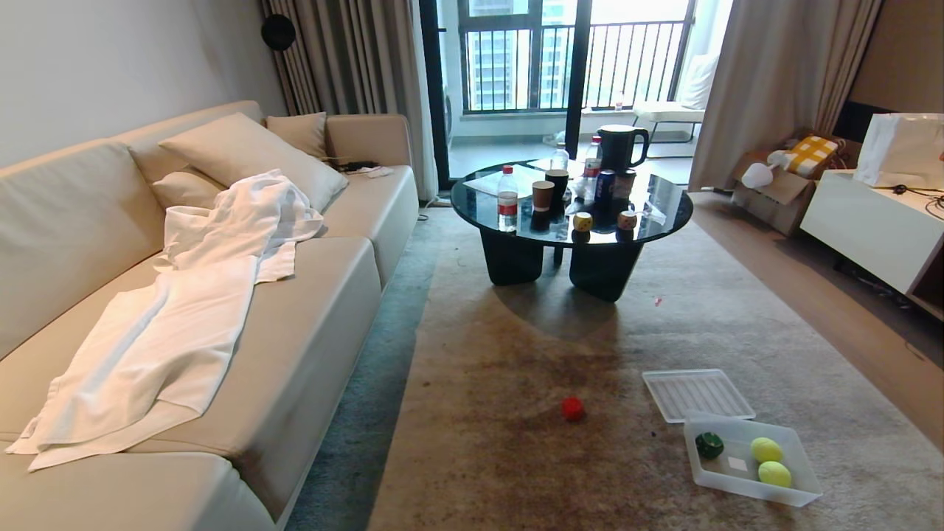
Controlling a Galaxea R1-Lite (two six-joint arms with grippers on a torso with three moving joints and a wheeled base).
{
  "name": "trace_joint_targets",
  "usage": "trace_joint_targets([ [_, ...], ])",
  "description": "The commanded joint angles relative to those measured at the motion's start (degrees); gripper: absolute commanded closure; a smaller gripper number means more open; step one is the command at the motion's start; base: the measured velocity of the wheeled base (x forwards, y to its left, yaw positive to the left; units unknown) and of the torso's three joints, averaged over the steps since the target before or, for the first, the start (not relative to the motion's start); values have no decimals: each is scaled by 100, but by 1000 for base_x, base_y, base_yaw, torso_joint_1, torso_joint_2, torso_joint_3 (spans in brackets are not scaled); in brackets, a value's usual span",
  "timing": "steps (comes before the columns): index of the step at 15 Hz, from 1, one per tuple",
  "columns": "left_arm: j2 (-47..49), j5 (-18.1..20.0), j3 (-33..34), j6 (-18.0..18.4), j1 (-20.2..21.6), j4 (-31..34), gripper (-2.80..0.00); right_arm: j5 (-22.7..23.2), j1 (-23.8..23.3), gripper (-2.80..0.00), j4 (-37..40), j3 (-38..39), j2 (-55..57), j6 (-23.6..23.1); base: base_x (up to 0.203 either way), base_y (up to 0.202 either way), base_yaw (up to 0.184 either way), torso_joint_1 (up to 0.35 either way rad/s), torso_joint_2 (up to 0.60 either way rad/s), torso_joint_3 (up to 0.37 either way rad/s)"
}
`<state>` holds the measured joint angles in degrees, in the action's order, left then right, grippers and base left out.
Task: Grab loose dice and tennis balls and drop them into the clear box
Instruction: Find toys out of the box
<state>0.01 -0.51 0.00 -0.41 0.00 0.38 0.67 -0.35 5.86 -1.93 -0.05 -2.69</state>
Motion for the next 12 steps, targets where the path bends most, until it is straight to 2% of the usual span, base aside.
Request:
trace_joint_targets([
  [1, -1, -2, 0, -2, 0, -2, 0, 3, 0, 0, 2, -1, 0, -3, 0, 0, 0, 0, 0, 0],
  [3, -1, -2, 2, -2, 0, -3, 0, 3, 0, 0, 2, -1, 2, -3, 0, 0, 0, 4, 1, -17],
  [12, -1, -2, 1, -2, 0, -3, 0, 3, 0, 0, 2, -1, -4, -3, 0, 0, 0, 3, 2, -189],
])
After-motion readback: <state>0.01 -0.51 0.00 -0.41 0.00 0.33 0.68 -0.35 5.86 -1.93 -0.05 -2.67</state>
